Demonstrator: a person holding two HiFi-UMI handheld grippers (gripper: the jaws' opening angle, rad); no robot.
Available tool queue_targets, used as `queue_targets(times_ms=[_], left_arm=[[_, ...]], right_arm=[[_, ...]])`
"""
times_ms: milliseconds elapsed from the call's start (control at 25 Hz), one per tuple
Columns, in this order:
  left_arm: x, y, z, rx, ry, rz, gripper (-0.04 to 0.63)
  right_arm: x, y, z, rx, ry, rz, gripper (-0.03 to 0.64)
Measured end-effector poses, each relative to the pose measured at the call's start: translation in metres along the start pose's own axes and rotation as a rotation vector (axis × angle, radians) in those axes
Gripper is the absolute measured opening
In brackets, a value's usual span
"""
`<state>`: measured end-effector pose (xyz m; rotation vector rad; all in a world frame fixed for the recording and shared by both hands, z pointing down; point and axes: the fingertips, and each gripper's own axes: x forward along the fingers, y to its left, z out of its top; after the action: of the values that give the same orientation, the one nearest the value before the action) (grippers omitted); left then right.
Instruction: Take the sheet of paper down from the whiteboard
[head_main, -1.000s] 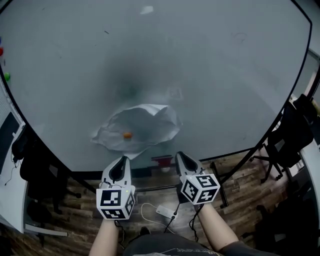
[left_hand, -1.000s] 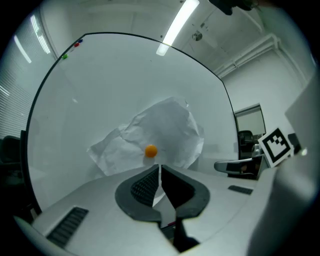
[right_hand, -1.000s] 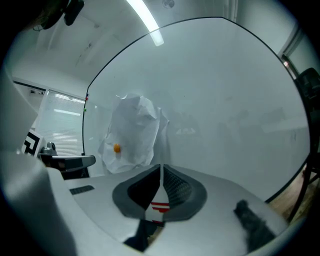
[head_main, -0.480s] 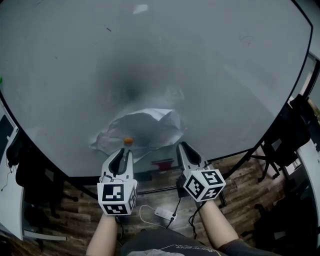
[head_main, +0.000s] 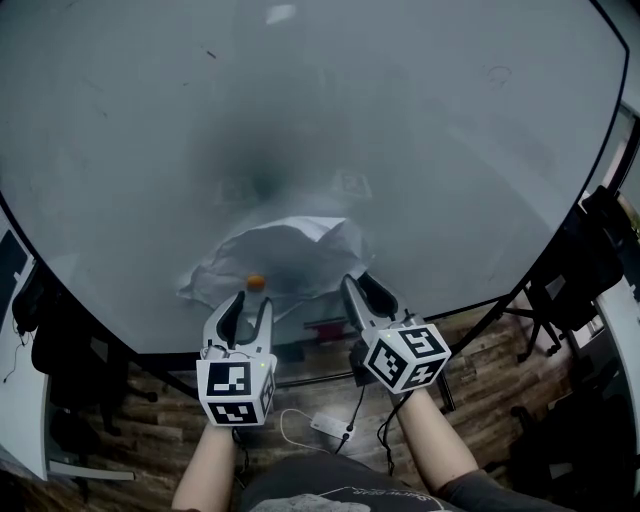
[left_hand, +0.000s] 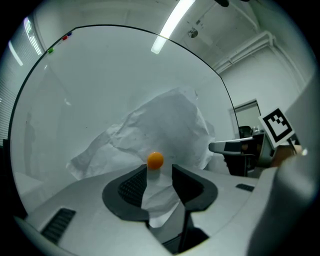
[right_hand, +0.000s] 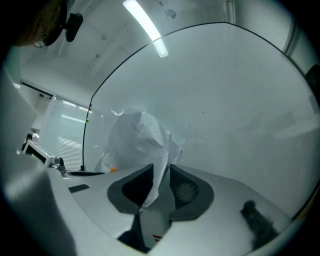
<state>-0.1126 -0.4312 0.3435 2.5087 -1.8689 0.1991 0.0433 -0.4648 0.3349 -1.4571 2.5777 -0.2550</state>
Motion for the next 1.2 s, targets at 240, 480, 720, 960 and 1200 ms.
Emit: queue_targets(times_ms=[240,480,720,960,1200], left_arm=[[0.004,-0.003,0.003,0.006,-0.003,0.013,0.161],[0.012,-0.002,0.008,0.001,-0.004,0.048,0.170],[0.017,0.003,0.008,-0.003,-0.001,0.136,0.175],[0.022,0.013,0.007,0.004,-0.011,0.276,0.173],[0.023,0.015,0.008,0.006,-0.014,0.311,0.152]], right_arm=[[0.000,-0.001,0.000,-0.005,0.000,-0.007,0.044],[0.000,0.001,-0.001,0.003,0.009,0.026,0.028],[-0.003,0.002,-0.003,0.007,0.014,0.048,0.028],[-0.003,0.002,-0.005,0.012,0.022,0.068,0.028],[-0.002,0.000,-0.007,0.020,0.022,0.083,0.028]])
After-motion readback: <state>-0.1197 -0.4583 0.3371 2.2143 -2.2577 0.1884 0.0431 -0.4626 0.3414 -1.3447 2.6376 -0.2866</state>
